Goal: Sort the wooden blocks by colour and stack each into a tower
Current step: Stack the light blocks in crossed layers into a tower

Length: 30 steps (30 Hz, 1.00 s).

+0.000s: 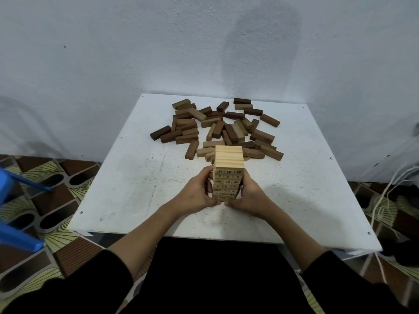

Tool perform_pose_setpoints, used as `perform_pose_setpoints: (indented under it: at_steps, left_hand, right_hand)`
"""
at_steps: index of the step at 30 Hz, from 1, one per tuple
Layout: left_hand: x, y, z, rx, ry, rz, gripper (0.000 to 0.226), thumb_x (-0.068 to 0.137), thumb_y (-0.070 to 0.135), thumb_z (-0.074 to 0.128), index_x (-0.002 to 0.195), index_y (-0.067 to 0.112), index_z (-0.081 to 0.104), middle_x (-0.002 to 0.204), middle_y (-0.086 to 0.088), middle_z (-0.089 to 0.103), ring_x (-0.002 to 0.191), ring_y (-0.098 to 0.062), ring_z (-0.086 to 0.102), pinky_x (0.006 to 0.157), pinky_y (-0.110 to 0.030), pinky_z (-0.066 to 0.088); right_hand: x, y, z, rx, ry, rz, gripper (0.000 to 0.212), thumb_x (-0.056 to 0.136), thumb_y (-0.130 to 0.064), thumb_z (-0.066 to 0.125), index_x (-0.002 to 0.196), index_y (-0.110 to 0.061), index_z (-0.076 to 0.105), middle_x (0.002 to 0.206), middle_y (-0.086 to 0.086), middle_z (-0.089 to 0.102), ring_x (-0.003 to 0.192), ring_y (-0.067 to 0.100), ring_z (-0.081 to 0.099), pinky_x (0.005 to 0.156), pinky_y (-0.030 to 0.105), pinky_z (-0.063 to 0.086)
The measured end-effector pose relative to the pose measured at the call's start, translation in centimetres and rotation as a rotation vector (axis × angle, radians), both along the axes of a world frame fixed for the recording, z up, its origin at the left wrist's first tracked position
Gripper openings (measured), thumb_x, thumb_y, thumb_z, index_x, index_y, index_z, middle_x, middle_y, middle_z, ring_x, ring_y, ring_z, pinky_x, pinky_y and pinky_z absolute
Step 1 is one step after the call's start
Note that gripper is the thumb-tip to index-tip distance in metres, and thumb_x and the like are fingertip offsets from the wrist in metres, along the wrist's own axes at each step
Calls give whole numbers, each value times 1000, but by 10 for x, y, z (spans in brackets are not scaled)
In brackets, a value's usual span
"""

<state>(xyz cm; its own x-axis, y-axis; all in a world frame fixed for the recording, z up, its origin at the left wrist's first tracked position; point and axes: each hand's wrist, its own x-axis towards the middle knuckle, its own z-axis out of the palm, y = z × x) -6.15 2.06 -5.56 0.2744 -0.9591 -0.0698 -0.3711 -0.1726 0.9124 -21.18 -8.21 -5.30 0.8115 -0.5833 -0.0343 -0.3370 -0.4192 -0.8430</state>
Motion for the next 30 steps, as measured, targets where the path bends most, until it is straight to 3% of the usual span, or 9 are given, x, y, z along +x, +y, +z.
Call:
perform_pose_setpoints:
  at_steps: [6, 12, 17, 20, 24, 27, 30]
  left_hand:
    - [0, 0, 0, -5, -10, 2, 78, 68, 2, 80, 125, 34, 39, 108, -3, 60, 85, -26, 57, 68, -27, 52]
    - [-2, 0, 0, -15, 3, 12, 79, 67, 2, 81, 127, 32, 40, 108, -4, 60, 81, -23, 57, 66, -24, 52]
    - [-7, 0, -2, -34, 14, 21, 76, 67, 2, 81, 130, 25, 44, 103, 0, 61, 69, -8, 51, 61, -18, 48]
    - [-12, -3, -4, -48, 25, 22, 73, 67, 2, 81, 123, 32, 45, 101, 2, 61, 66, -3, 49, 60, -18, 47]
    - [-31, -17, -7, -70, 44, 2, 75, 65, 1, 81, 122, 35, 46, 102, 6, 63, 76, -13, 59, 66, -22, 52]
    - [-50, -34, -8, -61, 87, -35, 75, 65, -1, 81, 128, 22, 48, 108, 8, 63, 90, 0, 62, 75, -16, 51]
    - [-68, -56, -10, -76, 94, -74, 78, 64, 4, 82, 132, 17, 47, 116, 4, 62, 103, -7, 61, 86, -25, 53]
  right_hand:
    - [0, 1, 0, 26, -16, -12, 88, 69, 2, 77, 140, -12, 27, 106, -24, 45, 93, -13, 51, 74, 2, 42]
    - [1, 0, -1, 68, -39, -22, 85, 68, 1, 77, 137, -16, 30, 108, -21, 48, 98, -5, 52, 76, 4, 44]
    - [-3, -1, -2, 88, -49, -33, 82, 69, 2, 77, 128, -29, 30, 109, -23, 48, 98, -11, 53, 78, 6, 46]
    - [-9, -4, -3, 92, -52, -39, 80, 70, 3, 76, 126, -30, 30, 109, -21, 50, 97, -13, 54, 78, 7, 47]
    - [-31, -14, -5, 78, -76, -53, 81, 67, 2, 79, 131, -17, 34, 113, -16, 52, 105, -6, 56, 80, 9, 47]
    - [-52, -29, -5, 51, -76, -49, 85, 66, -1, 81, 135, -7, 32, 118, -13, 50, 109, -7, 52, 84, 7, 44]
    - [-73, -49, -6, 50, -47, -84, 86, 65, -11, 80, 138, -9, 35, 123, -2, 54, 112, -1, 52, 84, 9, 46]
